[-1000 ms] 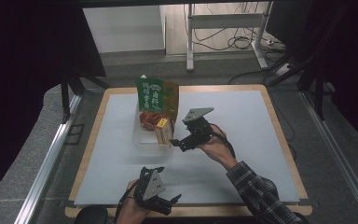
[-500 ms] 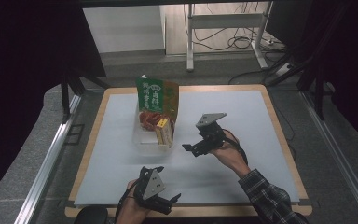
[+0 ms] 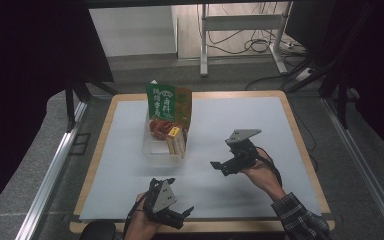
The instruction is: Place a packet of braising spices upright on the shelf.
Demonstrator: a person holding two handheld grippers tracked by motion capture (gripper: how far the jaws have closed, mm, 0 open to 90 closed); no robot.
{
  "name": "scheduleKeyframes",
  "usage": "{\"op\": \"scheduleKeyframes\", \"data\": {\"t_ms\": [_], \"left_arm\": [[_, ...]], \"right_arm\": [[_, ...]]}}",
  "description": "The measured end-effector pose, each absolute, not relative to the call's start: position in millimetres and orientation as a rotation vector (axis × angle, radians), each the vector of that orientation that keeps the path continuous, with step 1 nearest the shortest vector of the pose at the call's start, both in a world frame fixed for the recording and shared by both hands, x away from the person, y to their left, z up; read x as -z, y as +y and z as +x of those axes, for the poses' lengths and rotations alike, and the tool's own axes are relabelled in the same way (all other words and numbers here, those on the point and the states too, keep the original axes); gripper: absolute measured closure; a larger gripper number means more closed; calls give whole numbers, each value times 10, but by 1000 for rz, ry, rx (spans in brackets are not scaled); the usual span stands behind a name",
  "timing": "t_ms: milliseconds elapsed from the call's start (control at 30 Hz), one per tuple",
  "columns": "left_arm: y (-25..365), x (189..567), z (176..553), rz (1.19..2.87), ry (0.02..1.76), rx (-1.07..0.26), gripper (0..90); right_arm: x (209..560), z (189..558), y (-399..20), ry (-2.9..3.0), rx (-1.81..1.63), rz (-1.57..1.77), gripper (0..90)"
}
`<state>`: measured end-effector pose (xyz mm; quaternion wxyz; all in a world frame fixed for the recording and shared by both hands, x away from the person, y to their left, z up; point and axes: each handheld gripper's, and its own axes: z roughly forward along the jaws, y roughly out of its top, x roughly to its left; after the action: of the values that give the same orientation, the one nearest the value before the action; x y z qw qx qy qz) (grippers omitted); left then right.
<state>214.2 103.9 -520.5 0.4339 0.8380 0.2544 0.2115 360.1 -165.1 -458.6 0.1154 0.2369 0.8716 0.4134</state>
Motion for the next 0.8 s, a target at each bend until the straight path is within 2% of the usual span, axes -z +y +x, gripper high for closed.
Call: {"op": "scheduleKeyframes", "data": {"t_ms": [800], "left_arm": [[1078, 5218, 2191, 2064, 686, -506, 0]], "right_arm": [[4700, 3201, -2298, 2459, -1230, 786, 8]]}}
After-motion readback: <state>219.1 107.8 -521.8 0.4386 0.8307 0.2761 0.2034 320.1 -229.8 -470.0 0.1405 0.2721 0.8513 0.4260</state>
